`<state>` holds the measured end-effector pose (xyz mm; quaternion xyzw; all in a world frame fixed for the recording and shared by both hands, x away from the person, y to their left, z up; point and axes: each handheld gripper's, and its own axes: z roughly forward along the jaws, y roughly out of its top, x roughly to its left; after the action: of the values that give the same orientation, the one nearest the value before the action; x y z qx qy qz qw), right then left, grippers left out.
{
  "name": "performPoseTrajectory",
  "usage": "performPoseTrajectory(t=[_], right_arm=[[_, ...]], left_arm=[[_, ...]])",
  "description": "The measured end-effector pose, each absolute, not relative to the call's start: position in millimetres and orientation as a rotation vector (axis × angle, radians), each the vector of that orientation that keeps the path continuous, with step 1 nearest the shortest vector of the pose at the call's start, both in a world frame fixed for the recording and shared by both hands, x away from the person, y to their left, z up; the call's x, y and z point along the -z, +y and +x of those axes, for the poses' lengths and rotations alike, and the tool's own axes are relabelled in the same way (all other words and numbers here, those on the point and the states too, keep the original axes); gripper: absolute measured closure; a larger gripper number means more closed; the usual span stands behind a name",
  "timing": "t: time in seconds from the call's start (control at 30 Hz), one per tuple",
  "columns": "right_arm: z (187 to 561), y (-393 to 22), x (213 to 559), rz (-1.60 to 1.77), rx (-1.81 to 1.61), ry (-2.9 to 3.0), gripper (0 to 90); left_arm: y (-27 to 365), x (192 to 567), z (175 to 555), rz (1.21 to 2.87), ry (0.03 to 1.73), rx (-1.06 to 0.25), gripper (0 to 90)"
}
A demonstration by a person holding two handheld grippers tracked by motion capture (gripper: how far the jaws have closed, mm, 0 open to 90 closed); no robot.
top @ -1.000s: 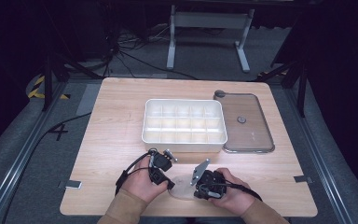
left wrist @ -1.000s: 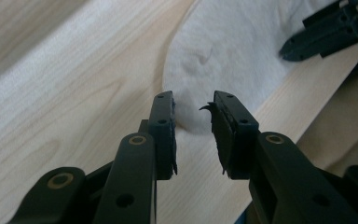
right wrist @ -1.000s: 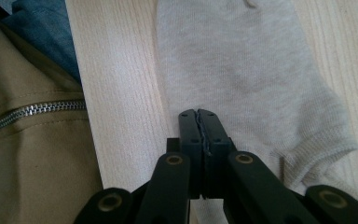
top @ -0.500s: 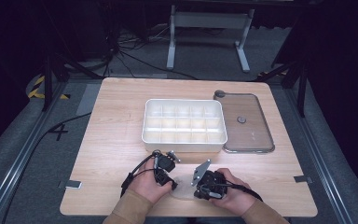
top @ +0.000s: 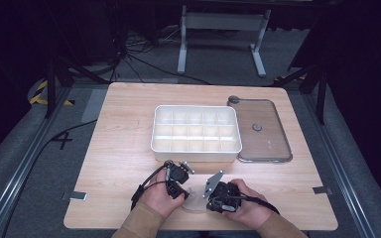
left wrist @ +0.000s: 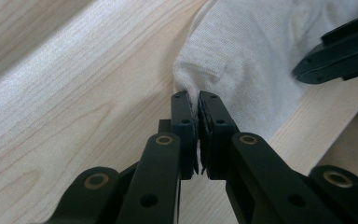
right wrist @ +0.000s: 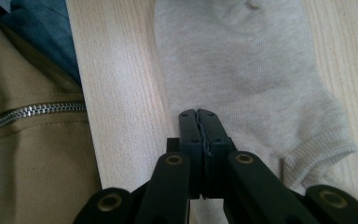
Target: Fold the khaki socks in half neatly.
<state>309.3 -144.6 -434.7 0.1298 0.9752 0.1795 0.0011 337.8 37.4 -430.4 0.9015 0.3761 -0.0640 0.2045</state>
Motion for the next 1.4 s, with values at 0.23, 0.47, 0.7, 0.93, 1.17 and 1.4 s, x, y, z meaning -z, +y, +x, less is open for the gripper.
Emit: performPoseTrajectory(t=[0.23, 0.47, 0.7, 0.93, 1.17, 1.4], right_arm=[[311.2, -146.8, 435.8, 0.439, -0.592, 3.069, 89.3], [310.0, -148.3, 435.7, 0.441, -0.607, 3.064, 89.3], [311.2, -154.1, 431.4, 0.450, -0.665, 3.044, 89.4], [322.0, -168.5, 429.6, 0.619, -0.778, 2.937, 89.4], [320.8, -162.0, 439.9, 0.624, -0.748, 2.937, 89.4], [312.9, -150.1, 443.2, 0.611, -0.789, 2.889, 89.3]], left_arm=[[42.3, 411.2, 333.7, 2.433, 0.993, 0.180, 85.8], [37.0, 401.8, 330.0, 2.396, 0.935, 0.199, 85.9], [36.2, 400.8, 330.9, 2.409, 0.930, 0.211, 85.9], [36.5, 398.3, 330.4, 2.416, 0.922, 0.226, 85.9], [37.8, 395.7, 330.0, 2.404, 0.910, 0.222, 86.0], [34.7, 390.2, 326.4, 2.391, 0.873, 0.203, 86.1]])
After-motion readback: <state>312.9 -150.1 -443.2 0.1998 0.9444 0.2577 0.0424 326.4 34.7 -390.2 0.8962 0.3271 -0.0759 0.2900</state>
